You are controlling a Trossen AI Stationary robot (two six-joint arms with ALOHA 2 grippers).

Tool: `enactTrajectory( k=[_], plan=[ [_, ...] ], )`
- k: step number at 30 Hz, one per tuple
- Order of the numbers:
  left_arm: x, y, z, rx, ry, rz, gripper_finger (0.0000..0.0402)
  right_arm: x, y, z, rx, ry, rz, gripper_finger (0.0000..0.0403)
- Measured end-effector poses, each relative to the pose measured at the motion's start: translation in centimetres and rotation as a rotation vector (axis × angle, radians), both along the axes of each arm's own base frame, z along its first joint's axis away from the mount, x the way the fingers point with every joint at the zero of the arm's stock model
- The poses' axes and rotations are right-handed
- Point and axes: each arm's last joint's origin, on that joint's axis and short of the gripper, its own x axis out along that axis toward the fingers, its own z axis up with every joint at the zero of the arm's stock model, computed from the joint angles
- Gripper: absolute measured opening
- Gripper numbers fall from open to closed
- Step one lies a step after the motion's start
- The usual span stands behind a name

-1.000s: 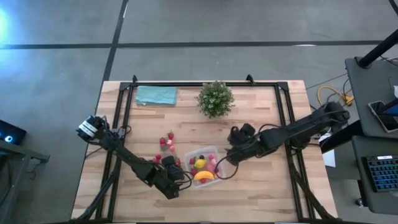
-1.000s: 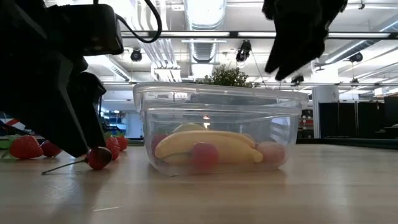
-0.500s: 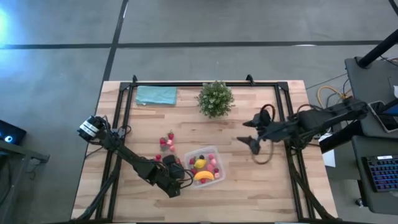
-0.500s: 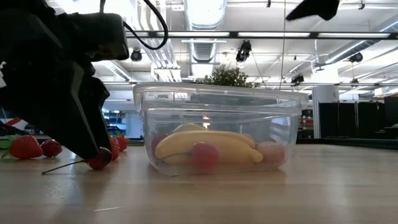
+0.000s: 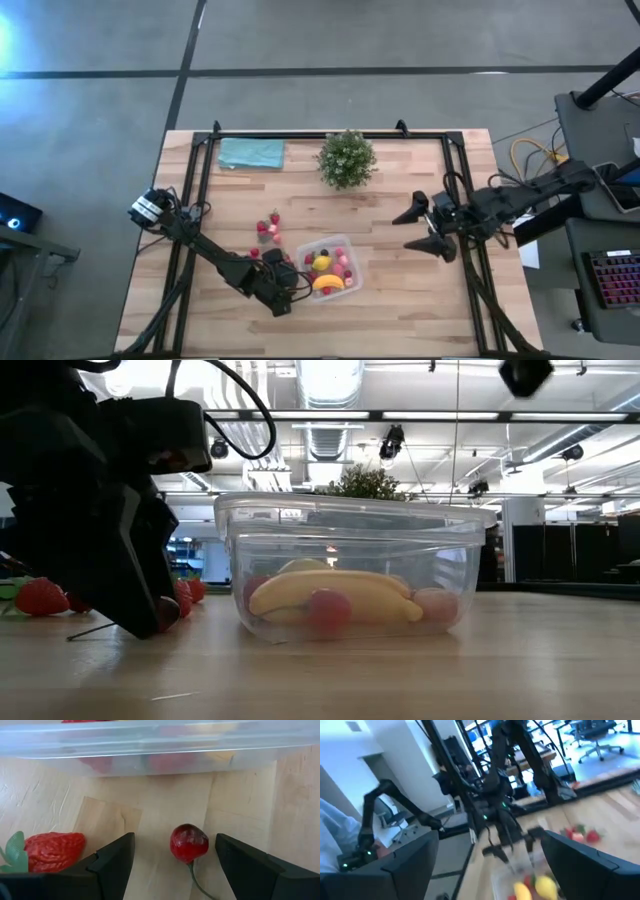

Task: Pick and placing Produce into tupperware
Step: Put the red cherry into the transparent bin

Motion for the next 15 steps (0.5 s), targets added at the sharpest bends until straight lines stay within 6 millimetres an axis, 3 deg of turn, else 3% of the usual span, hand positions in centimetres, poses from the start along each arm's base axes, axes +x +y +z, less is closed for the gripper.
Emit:
enactTrajectory(
  k=[4, 15],
  plan=[
    [0.0, 0.0, 0.0, -0.001, -0.001, 0.001, 0.0264, -1.0, -0.4, -3.6, 0.039, 0.061, -0.013, 0.0348],
    [0.4, 0.5, 0.0, -0.007, -0.001, 0.018, 0.0264, -3.1, -2.9, -8.6, 0.042, 0.067, -0.138, 0.0345]
  ],
)
